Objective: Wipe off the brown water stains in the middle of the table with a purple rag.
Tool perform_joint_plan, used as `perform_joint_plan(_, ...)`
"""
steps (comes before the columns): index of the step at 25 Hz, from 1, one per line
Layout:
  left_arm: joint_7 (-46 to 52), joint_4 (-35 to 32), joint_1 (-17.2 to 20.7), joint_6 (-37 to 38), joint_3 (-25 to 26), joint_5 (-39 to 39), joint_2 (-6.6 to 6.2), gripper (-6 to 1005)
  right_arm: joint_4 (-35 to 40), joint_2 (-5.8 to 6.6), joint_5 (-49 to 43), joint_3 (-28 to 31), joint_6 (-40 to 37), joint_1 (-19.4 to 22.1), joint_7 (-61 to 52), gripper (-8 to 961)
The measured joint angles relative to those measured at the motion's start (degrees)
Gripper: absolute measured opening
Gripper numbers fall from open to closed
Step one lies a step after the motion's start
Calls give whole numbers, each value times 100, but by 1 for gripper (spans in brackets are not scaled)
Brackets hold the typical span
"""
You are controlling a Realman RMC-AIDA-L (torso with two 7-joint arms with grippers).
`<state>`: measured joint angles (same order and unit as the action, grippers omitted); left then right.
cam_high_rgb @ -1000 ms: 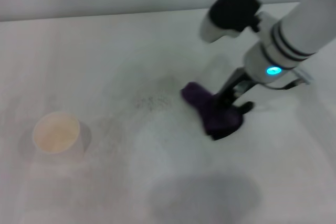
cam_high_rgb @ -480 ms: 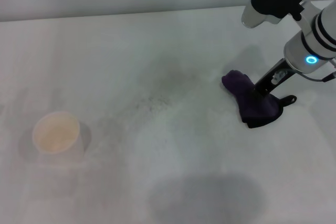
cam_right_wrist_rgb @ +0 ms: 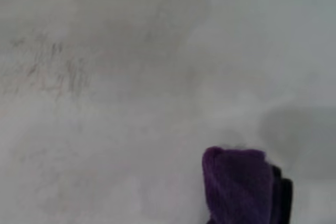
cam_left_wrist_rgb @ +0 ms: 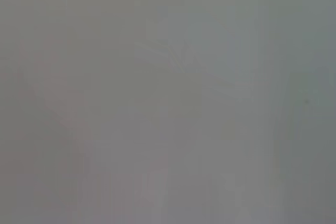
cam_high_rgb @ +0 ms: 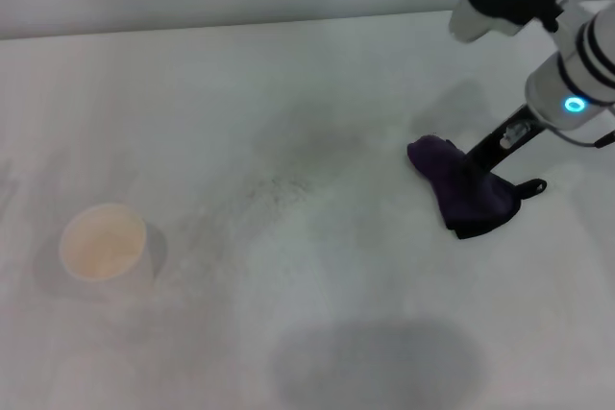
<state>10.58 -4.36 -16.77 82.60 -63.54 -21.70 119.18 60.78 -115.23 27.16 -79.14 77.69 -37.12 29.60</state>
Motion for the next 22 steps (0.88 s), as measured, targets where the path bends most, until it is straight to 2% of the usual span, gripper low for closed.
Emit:
perform_joint_plan(3, -13, 3, -33, -5, 24, 8, 0, 891, 12, 2, 46, 430, -31, 0, 182, 106)
perform_joint_plan(7, -86, -23, -39, -8, 35, 22, 0, 890, 13, 3, 238, 1092, -80, 20, 690, 232)
perform_joint_plan(9, -162, -30, -50, -6, 40, 60, 0, 890, 12, 9, 324, 1620, -489, 102, 966, 269)
perform_joint_plan(15, -255, 11, -140, -4, 44, 438, 13, 890, -77, 19, 805, 2249, -1387, 366, 1666, 287)
perform_joint_plan(18, -251, 18, -165, -22, 44, 521, 15, 890, -237, 18, 1597, 2689, -1871, 574, 2382, 287)
perform_joint_plan(22, -164, 14, -196, -2, 36, 570, 18, 891, -611, 8, 3347, 3080, -2599, 1004, 3787, 285)
